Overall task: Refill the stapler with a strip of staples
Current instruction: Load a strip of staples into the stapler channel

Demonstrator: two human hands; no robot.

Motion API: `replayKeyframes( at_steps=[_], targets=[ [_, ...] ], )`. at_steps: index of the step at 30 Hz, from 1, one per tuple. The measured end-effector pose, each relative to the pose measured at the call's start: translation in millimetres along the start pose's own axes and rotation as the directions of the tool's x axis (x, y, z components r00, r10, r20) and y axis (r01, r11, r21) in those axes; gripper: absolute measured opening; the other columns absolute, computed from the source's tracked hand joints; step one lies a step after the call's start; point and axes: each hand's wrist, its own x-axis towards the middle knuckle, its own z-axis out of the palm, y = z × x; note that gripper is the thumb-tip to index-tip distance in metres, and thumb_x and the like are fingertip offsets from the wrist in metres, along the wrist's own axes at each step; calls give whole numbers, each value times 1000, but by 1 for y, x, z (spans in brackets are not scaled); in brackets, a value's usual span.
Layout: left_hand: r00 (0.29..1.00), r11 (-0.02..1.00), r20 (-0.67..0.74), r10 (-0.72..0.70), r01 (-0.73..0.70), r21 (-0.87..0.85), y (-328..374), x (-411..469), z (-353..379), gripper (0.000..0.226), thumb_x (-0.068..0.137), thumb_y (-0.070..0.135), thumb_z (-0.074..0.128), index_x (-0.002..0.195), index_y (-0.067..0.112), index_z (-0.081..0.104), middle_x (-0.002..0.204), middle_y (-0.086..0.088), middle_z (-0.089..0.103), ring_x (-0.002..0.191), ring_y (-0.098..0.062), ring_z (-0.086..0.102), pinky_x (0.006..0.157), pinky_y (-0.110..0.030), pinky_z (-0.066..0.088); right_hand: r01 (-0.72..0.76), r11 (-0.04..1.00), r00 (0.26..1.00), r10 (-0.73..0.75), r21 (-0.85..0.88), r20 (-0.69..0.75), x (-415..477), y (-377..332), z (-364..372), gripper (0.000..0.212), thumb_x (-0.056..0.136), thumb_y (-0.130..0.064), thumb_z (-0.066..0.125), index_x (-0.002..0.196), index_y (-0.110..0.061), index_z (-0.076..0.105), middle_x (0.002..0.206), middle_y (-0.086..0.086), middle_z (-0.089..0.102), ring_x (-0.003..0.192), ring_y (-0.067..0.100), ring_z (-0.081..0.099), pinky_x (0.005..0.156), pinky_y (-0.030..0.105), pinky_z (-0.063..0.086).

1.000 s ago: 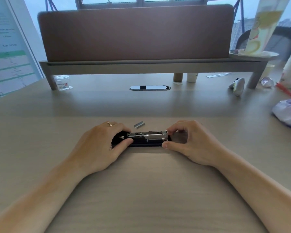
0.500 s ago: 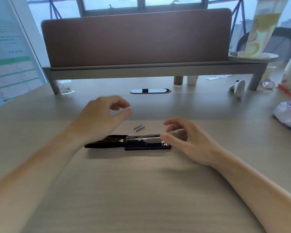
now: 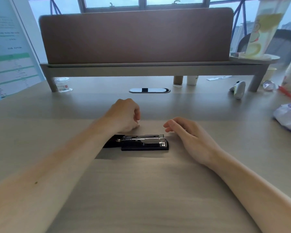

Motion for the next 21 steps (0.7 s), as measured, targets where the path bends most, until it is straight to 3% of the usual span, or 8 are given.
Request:
replayKeyframes(
  at_steps=[4,8,13,18,21],
  targets=[
    [978,974,-207,20,-66,-215,-7,-17,-6,11,86,14,76,88,23,69,90,8,77,78,-10,73,81,-30,58,36,999,998,-34,30,-58,-2,-2,2,25,104,-42,54,101,-28,74,100,-14,78,105,3,70,93,30,51],
    [909,897,-406,100,-259,-358,-1,-62,-11,11,89,14,77,93,21,71,91,12,79,84,-2,75,71,-11,55,116,989,986,-104,88,-130,-5,-9,7,12,98,-38,64,97,-33,74,96,-11,79,99,7,73,86,36,56],
    [883,841,-438,168,-360,-403,0,-83,4,14,89,5,77,100,13,72,96,7,80,92,-5,77,84,-18,60,193,976,971,-175,103,-165,-7,-19,15,11,88,-41,72,96,-33,75,90,-14,79,87,6,72,76,33,55],
    [853,808,-434,289,-461,-368,5,-82,10,16,90,11,78,105,12,70,100,6,78,95,-4,76,84,-24,62,223,968,968,-206,116,-141,-8,-21,19,24,83,-44,75,105,-35,73,90,-13,78,83,6,70,75,34,55],
    [844,796,-433,316,-484,-363,6,-81,13,17,91,13,77,106,12,69,101,5,77,96,-4,76,84,-25,62,229,970,967,-216,85,-134,-7,-21,19,19,85,-36,77,104,-35,74,87,-11,79,80,7,70,77,37,56]
  ],
)
